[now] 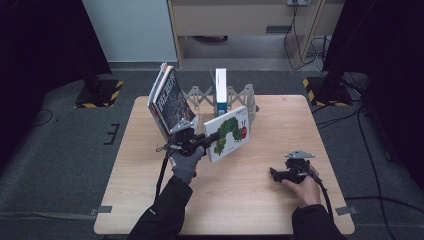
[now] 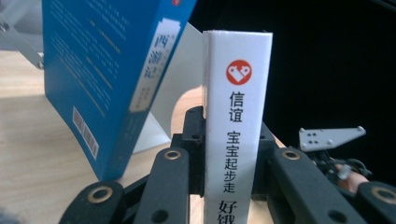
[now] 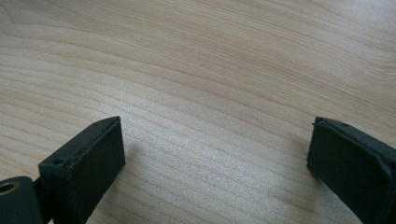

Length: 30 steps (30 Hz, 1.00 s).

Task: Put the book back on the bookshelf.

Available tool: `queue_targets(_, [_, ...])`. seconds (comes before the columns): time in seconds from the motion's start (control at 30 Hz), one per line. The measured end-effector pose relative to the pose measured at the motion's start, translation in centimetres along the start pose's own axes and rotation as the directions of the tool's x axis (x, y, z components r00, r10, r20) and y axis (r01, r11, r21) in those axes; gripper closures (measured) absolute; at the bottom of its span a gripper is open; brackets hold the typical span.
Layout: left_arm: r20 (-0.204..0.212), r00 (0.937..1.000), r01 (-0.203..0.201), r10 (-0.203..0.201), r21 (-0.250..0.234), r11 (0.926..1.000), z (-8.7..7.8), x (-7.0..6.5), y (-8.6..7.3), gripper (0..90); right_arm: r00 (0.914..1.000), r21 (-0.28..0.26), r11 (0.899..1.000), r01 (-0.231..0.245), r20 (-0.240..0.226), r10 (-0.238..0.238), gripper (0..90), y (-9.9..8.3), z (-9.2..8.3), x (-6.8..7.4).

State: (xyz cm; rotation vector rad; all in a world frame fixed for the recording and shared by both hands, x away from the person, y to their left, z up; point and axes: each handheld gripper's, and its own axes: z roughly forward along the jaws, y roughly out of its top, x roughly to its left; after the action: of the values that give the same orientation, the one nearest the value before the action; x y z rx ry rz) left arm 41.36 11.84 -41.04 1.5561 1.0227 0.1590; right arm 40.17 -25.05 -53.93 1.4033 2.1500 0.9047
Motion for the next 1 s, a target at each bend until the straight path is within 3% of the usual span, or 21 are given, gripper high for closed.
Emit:
queue_targets(0.27, [-0.073,0.9968,-0.033,0.032,-0.024,0.9992,1.5,-0.2,0.3,74.3,1.0,0.0,1.0,0.001,0.0,-0.001,4.4,0.0,0.0,0.0])
queue_targets(0.4, [-0.112,0.9917,-0.067,0.063,-0.028,0.9974,2.8,-0.6,0.2,74.3,1.0,-0.001,1.0,0.002,0.001,-0.002,4.4,0.0,0.0,0.0])
queue_targets(0.63, [-0.144,0.9854,-0.096,0.092,-0.024,0.9951,5.0,-1.2,-0.4,74.3,1.0,0.0,1.0,0.001,0.001,-0.001,4.3,0.0,0.0,0.0])
queue_targets(1.0, [-0.198,0.9763,-0.096,0.088,-0.029,0.995,7.3,-0.8,-1.1,74.3,1.0,-0.001,1.0,0.004,0.003,-0.004,4.1,0.0,0.0,0.0])
